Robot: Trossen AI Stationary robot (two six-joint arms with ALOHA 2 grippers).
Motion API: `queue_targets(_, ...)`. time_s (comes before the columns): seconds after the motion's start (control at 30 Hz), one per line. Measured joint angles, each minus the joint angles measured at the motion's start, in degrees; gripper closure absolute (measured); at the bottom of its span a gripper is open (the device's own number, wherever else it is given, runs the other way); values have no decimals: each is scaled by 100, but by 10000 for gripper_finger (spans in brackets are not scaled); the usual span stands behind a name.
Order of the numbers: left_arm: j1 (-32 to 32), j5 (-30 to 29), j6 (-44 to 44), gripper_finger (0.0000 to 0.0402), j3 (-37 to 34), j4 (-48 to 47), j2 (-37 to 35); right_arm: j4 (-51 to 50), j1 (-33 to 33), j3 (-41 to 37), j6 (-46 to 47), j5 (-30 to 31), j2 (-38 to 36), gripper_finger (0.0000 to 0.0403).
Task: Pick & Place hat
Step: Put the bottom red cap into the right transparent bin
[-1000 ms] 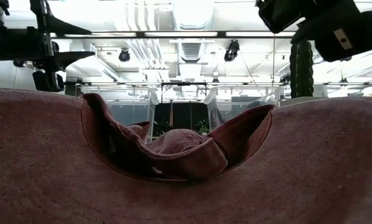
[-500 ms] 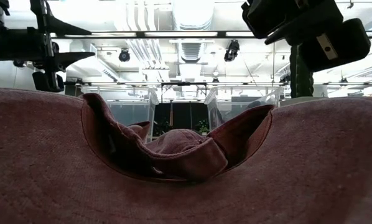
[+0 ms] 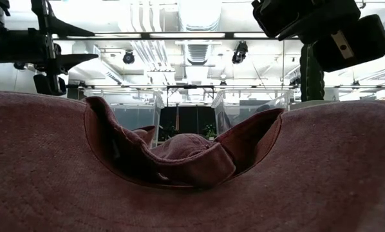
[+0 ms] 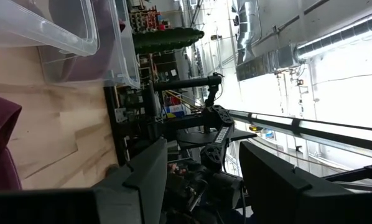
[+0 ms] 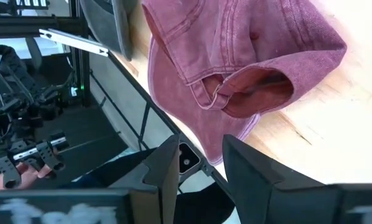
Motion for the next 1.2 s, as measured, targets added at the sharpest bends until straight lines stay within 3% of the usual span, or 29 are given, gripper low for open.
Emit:
queue_targets(0.7,-1,2,4,209,0,0,-1,-61,245,0,385,9,0,283)
queue_targets(1.2,-1,2,15,209,0,-13,-1,154,601,4,1198,-4,624,213)
